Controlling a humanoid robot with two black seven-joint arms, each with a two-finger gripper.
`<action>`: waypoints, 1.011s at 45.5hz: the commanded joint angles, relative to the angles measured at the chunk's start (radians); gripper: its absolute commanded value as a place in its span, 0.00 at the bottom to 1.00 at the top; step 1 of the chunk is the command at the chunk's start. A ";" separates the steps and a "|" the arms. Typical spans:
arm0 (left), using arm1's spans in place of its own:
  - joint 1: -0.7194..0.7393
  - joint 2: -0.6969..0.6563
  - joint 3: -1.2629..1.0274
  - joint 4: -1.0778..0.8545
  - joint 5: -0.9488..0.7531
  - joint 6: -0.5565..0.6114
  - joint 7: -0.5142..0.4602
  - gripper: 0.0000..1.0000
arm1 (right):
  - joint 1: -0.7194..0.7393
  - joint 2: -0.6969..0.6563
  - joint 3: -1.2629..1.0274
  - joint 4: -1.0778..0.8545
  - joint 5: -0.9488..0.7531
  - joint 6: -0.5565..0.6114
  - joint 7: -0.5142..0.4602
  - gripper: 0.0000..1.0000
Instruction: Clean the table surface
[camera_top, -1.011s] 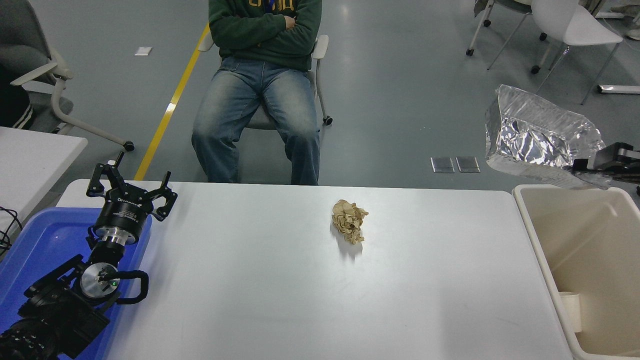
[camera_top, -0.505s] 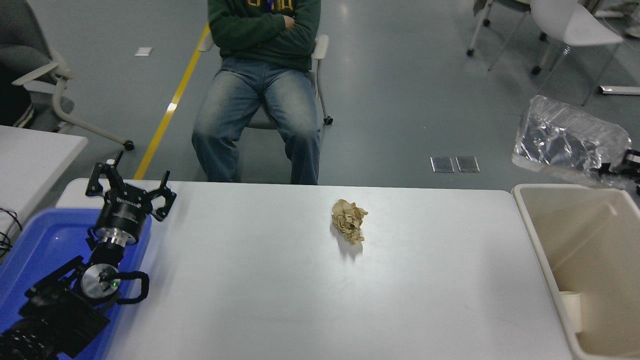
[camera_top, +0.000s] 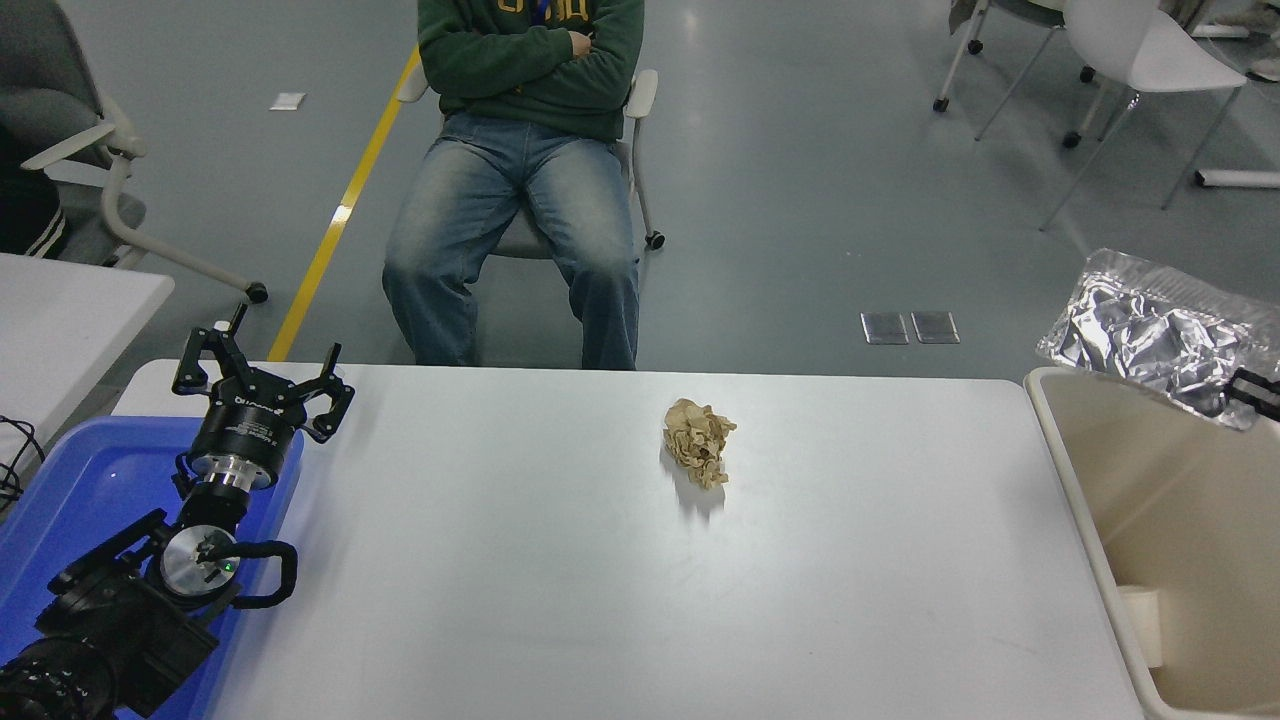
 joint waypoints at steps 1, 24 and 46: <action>0.000 0.000 0.000 -0.001 0.000 0.000 0.000 1.00 | -0.125 0.071 0.012 -0.047 0.179 -0.190 -0.070 0.00; 0.000 0.000 0.000 0.001 -0.002 0.000 0.000 1.00 | -0.205 0.153 0.230 -0.045 0.310 -0.321 -0.144 0.00; 0.000 0.000 0.000 0.001 -0.002 0.000 0.000 1.00 | -0.198 0.167 0.319 -0.041 0.343 -0.368 -0.144 1.00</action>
